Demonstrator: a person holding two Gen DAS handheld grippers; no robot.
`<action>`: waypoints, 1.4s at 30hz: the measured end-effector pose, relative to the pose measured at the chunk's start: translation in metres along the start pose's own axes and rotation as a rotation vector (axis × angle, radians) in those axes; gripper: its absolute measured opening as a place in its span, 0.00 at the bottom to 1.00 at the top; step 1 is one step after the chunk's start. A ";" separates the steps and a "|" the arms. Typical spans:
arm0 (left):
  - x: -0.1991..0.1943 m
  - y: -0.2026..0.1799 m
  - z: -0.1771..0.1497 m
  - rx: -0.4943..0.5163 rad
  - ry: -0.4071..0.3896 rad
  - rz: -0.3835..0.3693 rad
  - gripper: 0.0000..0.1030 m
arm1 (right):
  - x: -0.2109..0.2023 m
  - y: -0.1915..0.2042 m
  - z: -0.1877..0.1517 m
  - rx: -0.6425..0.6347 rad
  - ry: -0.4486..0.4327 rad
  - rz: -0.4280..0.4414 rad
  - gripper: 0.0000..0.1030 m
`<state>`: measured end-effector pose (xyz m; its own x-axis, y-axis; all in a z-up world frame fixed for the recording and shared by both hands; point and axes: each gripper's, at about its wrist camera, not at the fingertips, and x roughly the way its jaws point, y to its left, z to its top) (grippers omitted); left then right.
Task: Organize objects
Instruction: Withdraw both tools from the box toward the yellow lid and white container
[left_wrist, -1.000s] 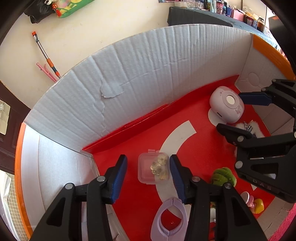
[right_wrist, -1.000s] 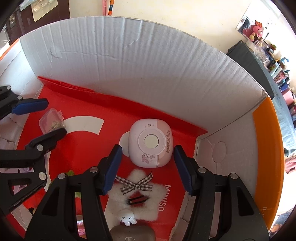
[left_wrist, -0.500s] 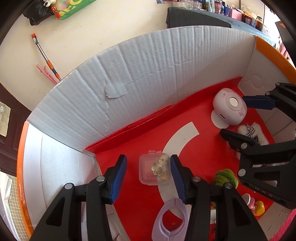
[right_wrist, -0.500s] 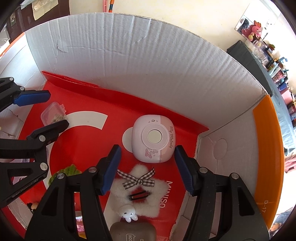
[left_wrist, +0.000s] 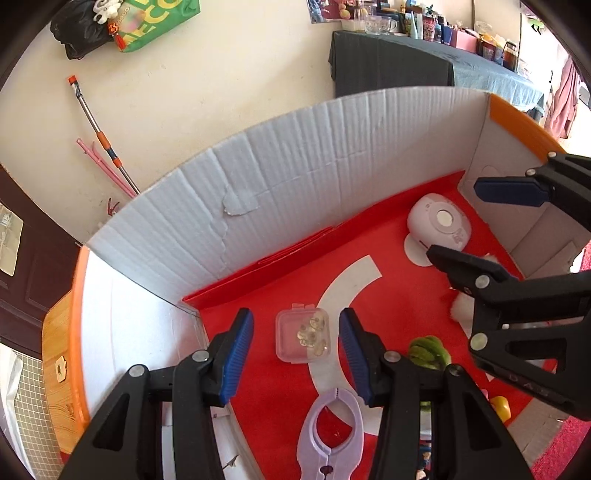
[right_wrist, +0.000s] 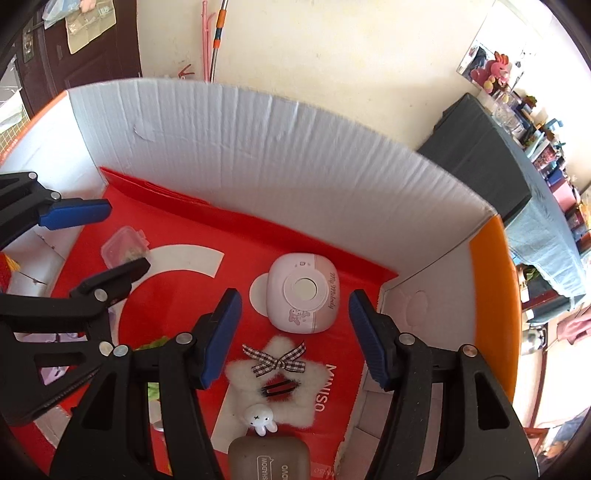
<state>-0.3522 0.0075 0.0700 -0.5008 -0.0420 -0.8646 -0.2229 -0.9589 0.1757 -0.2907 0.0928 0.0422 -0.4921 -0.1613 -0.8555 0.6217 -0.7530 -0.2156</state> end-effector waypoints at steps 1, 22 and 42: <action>-0.003 0.002 0.000 -0.005 -0.005 -0.004 0.49 | 0.001 -0.007 0.006 -0.002 -0.011 -0.004 0.59; -0.088 -0.019 -0.057 -0.127 -0.193 -0.136 0.55 | -0.087 -0.049 -0.005 0.064 -0.263 0.057 0.71; -0.152 -0.031 -0.139 -0.208 -0.407 -0.178 0.76 | -0.147 -0.042 -0.088 0.154 -0.449 0.148 0.85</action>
<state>-0.1533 0.0046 0.1306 -0.7653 0.2011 -0.6115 -0.1838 -0.9787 -0.0919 -0.1904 0.2046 0.1357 -0.6401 -0.5068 -0.5774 0.6243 -0.7811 -0.0065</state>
